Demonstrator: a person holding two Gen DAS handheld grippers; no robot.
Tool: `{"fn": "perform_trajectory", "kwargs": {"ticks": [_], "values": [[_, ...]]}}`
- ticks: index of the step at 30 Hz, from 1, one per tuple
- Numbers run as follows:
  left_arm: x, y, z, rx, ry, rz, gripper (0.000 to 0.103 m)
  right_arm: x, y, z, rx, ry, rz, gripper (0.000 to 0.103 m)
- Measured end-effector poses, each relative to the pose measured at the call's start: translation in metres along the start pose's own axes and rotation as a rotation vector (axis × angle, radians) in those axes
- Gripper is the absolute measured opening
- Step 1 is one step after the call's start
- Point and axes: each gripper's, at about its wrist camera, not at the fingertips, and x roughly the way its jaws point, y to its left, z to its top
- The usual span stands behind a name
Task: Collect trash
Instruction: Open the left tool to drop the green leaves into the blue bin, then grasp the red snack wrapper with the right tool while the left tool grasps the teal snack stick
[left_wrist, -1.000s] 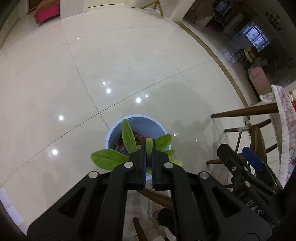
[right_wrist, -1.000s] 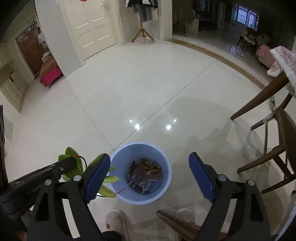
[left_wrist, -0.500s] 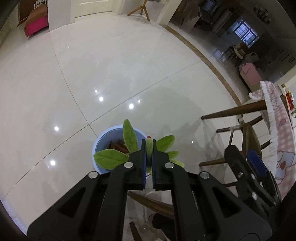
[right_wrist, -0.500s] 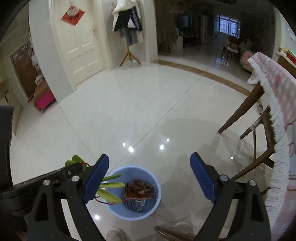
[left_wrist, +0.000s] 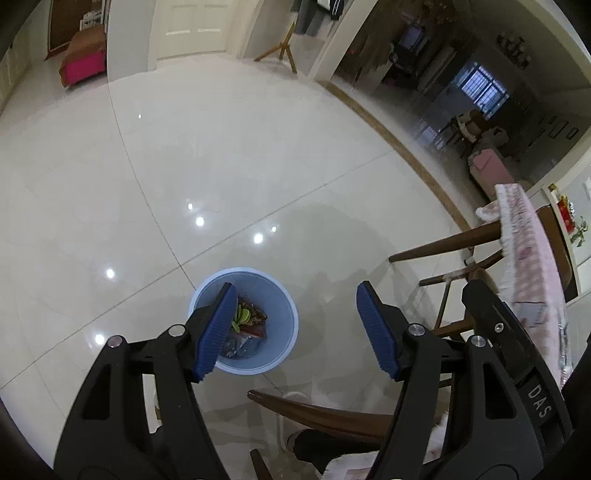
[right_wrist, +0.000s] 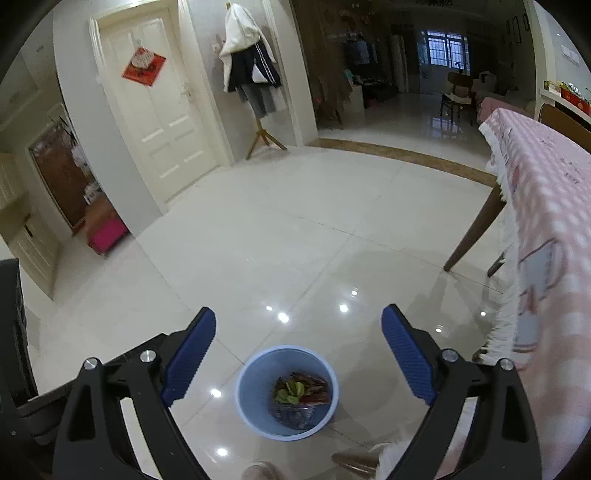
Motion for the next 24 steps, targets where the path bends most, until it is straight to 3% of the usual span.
{"fn": "perform_trajectory", "kwargs": {"ticks": [6,11,19,24], "values": [[-0.067,-0.035,-0.007,0.062,-0.103,-0.047,0.067,-0.072,-0.002,0.014,0.021,-0.085,0.063,0.09],[-0.114,-0.087,-0.024,0.178,-0.161,-0.113,0.068,-0.148,-0.04,0.014,0.06,-0.186,0.024,0.09],[-0.132,-0.207,-0.09,0.398,-0.102,-0.281,0.069,-0.26,-0.162,-0.033,0.158,-0.262,-0.254,0.091],[-0.126,-0.28,-0.141,0.537,-0.005,-0.383,0.069,-0.304,-0.237,-0.086,0.274,-0.209,-0.458,0.091]]}}
